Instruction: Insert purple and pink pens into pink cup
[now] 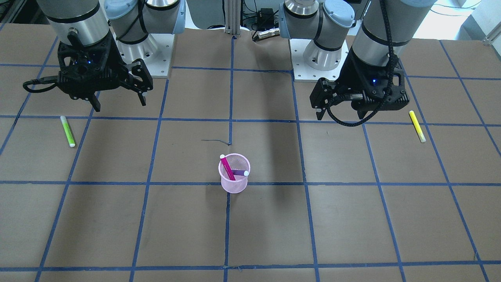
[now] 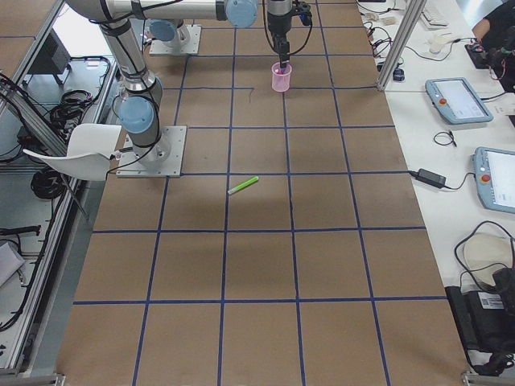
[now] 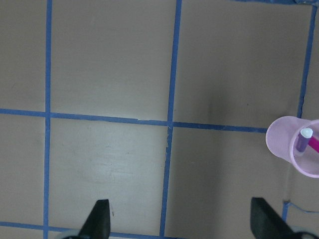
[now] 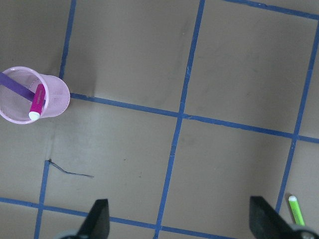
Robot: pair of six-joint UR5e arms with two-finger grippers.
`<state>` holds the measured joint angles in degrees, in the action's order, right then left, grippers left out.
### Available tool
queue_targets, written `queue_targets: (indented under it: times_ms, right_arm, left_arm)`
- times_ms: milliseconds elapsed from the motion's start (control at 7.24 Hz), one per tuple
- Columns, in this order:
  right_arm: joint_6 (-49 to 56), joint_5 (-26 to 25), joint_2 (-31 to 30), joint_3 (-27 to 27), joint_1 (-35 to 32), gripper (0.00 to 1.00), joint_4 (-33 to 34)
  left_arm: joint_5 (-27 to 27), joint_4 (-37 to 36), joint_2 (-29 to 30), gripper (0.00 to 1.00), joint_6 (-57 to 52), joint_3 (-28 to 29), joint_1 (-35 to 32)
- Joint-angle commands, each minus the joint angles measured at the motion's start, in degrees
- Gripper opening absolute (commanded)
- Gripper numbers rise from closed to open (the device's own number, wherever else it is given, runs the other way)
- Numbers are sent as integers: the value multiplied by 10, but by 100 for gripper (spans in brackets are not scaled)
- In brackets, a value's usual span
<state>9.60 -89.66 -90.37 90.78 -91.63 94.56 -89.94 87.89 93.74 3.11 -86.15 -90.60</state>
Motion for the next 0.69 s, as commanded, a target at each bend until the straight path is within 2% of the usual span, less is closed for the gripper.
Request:
queue_targets:
  times_ms: [0,553]
  right_arm:
    - [-7,2,3,-24,-1,100,-51]
    - [-34,1,3,-26,-1,100,-47]
  left_arm:
    - [4,3,0,100,-5,9,-6]
    - [-2,22,-17,100,-24,7,-11]
